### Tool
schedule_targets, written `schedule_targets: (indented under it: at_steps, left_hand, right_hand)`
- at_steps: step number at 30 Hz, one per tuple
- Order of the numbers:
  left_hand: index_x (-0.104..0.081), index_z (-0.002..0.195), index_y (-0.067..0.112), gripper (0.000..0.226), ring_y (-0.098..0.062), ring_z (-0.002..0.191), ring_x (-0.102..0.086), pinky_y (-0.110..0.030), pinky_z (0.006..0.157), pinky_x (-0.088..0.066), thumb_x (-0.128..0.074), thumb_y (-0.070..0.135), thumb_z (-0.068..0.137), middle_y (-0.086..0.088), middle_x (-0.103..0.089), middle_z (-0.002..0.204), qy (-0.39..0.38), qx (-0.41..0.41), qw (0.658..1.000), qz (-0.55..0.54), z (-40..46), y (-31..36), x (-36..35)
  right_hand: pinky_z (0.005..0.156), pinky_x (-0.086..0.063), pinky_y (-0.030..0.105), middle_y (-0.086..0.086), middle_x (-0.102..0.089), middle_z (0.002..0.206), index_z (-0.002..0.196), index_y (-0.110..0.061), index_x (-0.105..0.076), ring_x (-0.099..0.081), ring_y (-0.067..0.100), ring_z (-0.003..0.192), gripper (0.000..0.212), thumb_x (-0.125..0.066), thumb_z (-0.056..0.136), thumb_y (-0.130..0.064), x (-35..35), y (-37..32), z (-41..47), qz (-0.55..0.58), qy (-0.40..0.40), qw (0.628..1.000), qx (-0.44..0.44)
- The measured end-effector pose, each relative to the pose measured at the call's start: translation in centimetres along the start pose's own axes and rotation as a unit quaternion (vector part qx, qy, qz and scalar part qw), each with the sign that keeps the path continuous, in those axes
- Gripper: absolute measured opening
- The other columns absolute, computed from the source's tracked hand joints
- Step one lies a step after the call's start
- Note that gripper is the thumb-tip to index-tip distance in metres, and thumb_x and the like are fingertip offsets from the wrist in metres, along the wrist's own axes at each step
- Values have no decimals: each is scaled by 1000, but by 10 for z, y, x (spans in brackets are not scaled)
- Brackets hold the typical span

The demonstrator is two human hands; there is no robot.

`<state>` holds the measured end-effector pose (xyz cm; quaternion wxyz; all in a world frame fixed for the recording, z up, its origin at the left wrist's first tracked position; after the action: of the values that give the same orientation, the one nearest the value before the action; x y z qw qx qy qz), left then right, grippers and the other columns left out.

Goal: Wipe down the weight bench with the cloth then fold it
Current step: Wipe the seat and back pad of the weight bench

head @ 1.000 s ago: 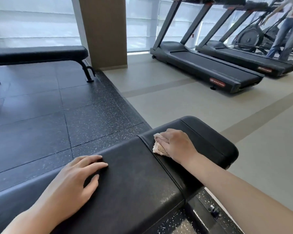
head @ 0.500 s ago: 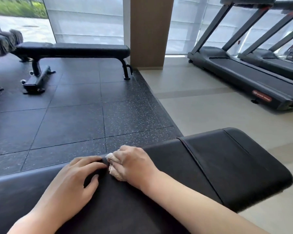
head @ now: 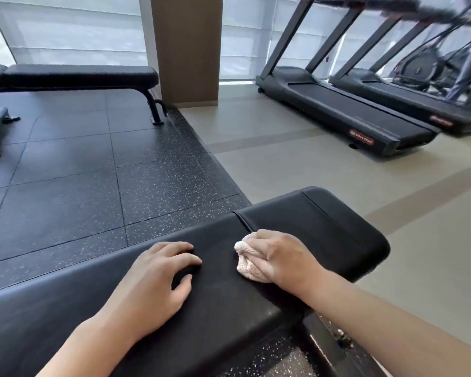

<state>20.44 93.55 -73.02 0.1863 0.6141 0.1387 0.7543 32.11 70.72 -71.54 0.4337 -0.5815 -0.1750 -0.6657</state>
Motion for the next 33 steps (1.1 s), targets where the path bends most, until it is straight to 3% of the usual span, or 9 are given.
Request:
schedule_targets:
  at_steps: [3,9,12,16,21,24,27,30,33]
  left_hand:
    - [-72,118,41,35,-4,130,-50,-24,112,-37,-57,40,87,23,-59,136,-14,-30,999,-6,22,31,-18]
    - [-68,126,40,38,-2,131,-46,-20,114,-32,-64,31,89,24,-56,139,-37,-78,996,-13,58,84,-45]
    - [-67,127,40,38,-3,131,-46,-18,112,-30,-63,32,90,23,-56,139,-32,-95,995,-9,74,101,-57]
    - [-68,125,40,36,-7,132,-49,-32,113,-40,-60,34,91,20,-58,139,-23,-106,994,-7,92,115,-72]
    - [-70,121,40,33,-8,130,-51,-36,111,-44,-53,41,92,21,-59,136,-14,-104,994,-5,98,109,-81]
    - [-69,123,39,35,-7,130,-51,-36,112,-43,-49,43,95,21,-58,137,9,-100,995,-15,94,104,-82]
    - [-70,123,37,35,-7,131,-52,-37,113,-42,-49,41,95,20,-58,138,31,-94,995,-20,89,105,-84]
    - [-71,121,36,34,-8,129,-53,-38,111,-44,-50,40,95,20,-60,137,36,-91,995,-24,89,105,-86]
    - [-71,122,36,34,-8,130,-53,-38,112,-43,-50,40,95,19,-60,136,35,-93,995,-28,88,104,-86]
  right_hand:
    - [78,-50,19,-14,-63,94,114,-34,-70,-64,6,87,27,-54,95,-45,21,36,-32,-20,37,998,-39]
    - [77,-54,28,-12,-65,93,115,-31,-73,-67,11,89,38,-46,96,-51,44,94,-64,-27,51,995,-85]
    - [68,-52,29,-9,-62,84,108,-30,-75,-66,15,78,24,-60,96,-43,57,127,-69,-48,90,989,-111]
    - [63,-48,30,-7,-57,76,102,-30,-76,-64,21,71,11,-70,95,-35,70,168,-68,-70,107,981,-147]
    - [69,-50,36,-2,-61,78,94,-22,-78,-62,26,76,29,-60,98,-44,82,215,-52,-68,91,971,-211]
    - [72,-50,39,4,-63,81,97,-21,-79,-62,30,80,28,-59,98,-42,81,225,-34,-70,86,966,-234]
    - [73,-47,38,8,-66,82,90,-20,-78,-62,31,83,26,-61,97,-38,78,226,-10,-56,85,962,-255]
    - [66,-38,34,11,-64,75,67,-13,-64,-61,35,81,38,-60,96,-38,70,229,23,-37,83,953,-289]
    - [67,-38,32,14,-69,82,70,-12,-65,-63,35,84,40,-58,97,-41,62,228,46,-37,80,950,-298]
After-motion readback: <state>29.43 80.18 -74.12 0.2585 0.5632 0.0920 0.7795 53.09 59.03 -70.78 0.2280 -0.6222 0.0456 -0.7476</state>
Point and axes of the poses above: each hand's wrist, its own z-axis towards the middle knuckle, its own x-axis out of the back of the hand, y = z × x, the point moved 4 cm from there along z, towards the middle knuckle
